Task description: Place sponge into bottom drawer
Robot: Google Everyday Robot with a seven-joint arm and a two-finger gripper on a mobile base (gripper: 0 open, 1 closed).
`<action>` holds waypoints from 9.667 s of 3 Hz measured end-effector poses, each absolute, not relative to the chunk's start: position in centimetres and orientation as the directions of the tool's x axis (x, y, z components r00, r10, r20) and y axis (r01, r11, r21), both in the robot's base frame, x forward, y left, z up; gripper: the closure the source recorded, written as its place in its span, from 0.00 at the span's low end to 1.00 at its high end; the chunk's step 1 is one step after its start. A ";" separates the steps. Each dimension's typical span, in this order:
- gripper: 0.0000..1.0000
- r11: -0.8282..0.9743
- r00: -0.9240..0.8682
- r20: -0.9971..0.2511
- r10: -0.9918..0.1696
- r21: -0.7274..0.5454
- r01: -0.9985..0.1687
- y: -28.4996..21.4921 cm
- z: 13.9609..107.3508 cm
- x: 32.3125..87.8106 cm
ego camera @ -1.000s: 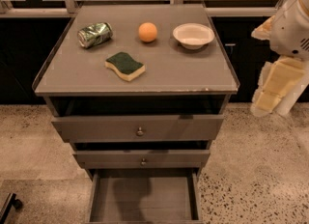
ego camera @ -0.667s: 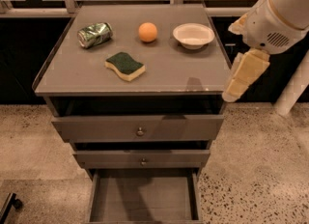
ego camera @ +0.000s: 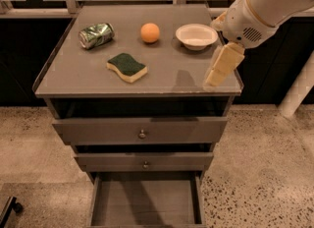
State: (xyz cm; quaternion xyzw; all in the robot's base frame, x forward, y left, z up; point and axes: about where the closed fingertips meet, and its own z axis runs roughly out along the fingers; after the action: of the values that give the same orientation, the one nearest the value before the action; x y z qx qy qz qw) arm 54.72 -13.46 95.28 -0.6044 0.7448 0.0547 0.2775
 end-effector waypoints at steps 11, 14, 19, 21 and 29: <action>0.88 0.066 0.008 -0.671 -0.742 -0.084 -0.994 7.3 82.9 65.4; 1.00 0.149 0.042 -0.774 -0.631 -0.175 -0.973 4.6 88.9 56.1; 1.00 0.640 -0.397 -0.771 -0.497 -0.017 -0.768 -10.3 78.6 42.2; 1.00 0.649 -0.416 -0.768 -0.487 0.001 -0.761 -10.4 77.4 41.7; 1.00 0.759 -0.920 -0.374 -0.122 0.562 -0.329 -13.5 33.3 42.6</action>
Offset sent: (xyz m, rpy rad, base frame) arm 0.0482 0.0874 -0.0553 0.3258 -0.0639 0.0228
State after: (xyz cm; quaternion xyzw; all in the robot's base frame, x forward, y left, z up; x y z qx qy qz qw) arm 42.64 -13.49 33.30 -0.1220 0.9242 0.3250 0.1592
